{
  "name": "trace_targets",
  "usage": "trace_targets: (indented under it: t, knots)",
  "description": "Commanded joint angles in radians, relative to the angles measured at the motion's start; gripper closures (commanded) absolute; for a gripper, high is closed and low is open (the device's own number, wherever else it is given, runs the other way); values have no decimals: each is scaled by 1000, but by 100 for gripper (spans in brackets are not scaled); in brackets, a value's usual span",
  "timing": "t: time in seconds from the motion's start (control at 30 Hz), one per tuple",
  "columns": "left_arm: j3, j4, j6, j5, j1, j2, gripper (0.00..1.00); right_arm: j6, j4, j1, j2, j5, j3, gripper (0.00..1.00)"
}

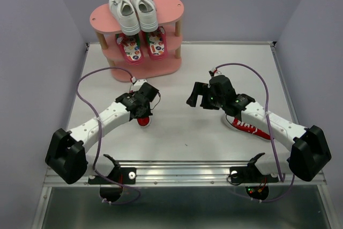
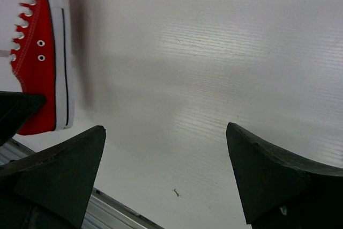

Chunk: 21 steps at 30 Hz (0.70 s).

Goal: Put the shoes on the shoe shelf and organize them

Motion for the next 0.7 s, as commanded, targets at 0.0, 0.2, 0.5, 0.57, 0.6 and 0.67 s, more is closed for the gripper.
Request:
trace_targets:
  t: [0.0, 0.2, 0.5, 0.57, 0.6, 0.67]
  knots:
    - [94, -50, 21, -119, 4, -114, 100, -1, 4, -2, -3, 4, 41, 0]
    - [127, -80, 57, -168, 7, -138, 100, -3, 5, -2, 6, -4, 46, 0]
    - [178, 27, 185, -160, 61, -60, 100, 3, 4, -2, -23, 6, 32, 0]
    - [189, 52, 224, -151, 81, -22, 100, 5, -1, -2, -32, 10, 26, 0]
    - [201, 83, 239, -143, 102, -8, 100, 8, -4, -2, -42, 13, 24, 0]
    - [222, 129, 276, -110, 127, 30, 100, 8, -10, -2, -52, 18, 20, 0]
